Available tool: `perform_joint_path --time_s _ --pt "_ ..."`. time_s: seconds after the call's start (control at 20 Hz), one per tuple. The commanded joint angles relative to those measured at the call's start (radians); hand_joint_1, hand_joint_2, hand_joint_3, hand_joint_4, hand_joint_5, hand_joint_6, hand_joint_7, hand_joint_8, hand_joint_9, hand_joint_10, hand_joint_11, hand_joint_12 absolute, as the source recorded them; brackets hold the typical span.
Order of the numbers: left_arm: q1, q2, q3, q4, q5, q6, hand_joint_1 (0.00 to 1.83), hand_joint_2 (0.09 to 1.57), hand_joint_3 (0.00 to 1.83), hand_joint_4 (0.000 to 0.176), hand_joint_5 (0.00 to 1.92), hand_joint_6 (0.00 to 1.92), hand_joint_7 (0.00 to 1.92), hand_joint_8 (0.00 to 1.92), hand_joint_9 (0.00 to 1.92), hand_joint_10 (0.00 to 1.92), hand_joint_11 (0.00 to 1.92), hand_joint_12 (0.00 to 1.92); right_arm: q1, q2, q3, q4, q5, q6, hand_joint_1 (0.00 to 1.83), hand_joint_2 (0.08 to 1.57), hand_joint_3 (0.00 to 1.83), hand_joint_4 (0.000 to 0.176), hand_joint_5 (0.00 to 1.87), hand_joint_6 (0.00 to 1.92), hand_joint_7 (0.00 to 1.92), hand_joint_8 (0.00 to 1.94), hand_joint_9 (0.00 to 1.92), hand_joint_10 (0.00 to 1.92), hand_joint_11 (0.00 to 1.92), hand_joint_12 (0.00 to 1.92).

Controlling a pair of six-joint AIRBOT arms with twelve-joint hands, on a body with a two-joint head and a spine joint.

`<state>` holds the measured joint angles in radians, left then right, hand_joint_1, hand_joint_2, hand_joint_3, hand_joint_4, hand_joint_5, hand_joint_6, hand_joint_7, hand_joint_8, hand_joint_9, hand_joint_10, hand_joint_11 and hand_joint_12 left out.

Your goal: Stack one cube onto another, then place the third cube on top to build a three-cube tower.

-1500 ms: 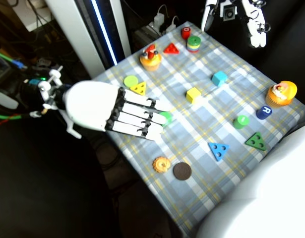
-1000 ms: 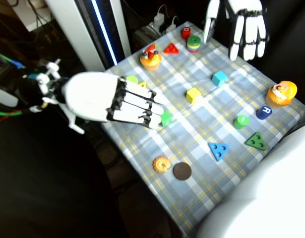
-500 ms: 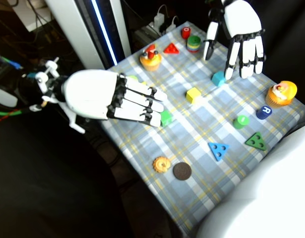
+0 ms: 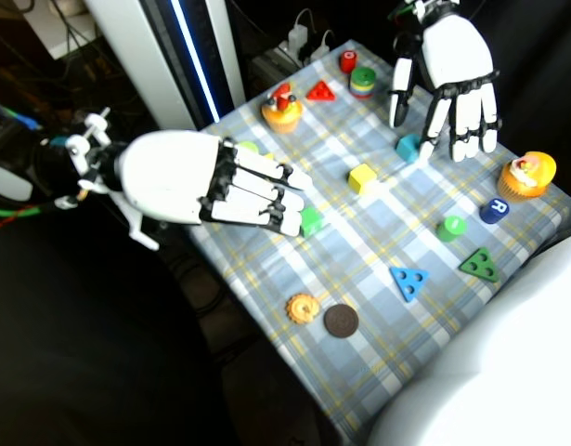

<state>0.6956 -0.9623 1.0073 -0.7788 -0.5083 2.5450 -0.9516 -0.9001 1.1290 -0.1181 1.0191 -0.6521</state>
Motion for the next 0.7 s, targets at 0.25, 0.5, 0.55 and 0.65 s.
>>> perform_joint_path --time_s 0.25,0.5,0.55,0.65 --pt "-0.011 -0.011 0.017 0.002 -0.086 0.014 0.91 1.03 0.00 0.153 0.87 0.00 0.46 0.00 0.37 0.00 0.19 0.12 0.014 -0.002 0.003 0.023 0.117 0.014 0.51 1.30 0.00 0.000 0.51 0.00 0.78 0.01 0.64 0.00 0.05 0.88" --pt "-0.012 -0.022 0.026 -0.005 -0.086 0.014 1.00 1.08 0.00 0.170 0.98 0.74 0.49 0.01 0.42 0.01 0.19 0.11 0.013 -0.003 0.003 0.023 0.115 0.016 0.55 1.29 0.00 0.000 0.50 0.00 0.80 0.01 0.62 0.00 0.03 0.87" --pt "-0.012 -0.025 0.026 -0.005 -0.086 0.014 1.00 1.11 0.01 0.175 0.96 0.96 0.50 0.01 0.43 0.01 0.20 0.11 0.012 -0.003 0.003 0.023 0.114 0.016 0.55 1.29 0.00 0.000 0.50 0.00 0.80 0.01 0.63 0.00 0.05 0.88" --pt "-0.012 -0.029 0.027 -0.004 -0.086 0.014 1.00 1.13 0.00 0.176 0.93 1.04 0.51 0.01 0.42 0.00 0.19 0.10 0.011 -0.003 0.003 0.023 0.113 0.017 0.56 1.30 0.00 0.000 0.48 0.00 0.78 0.00 0.61 0.00 0.01 0.92"
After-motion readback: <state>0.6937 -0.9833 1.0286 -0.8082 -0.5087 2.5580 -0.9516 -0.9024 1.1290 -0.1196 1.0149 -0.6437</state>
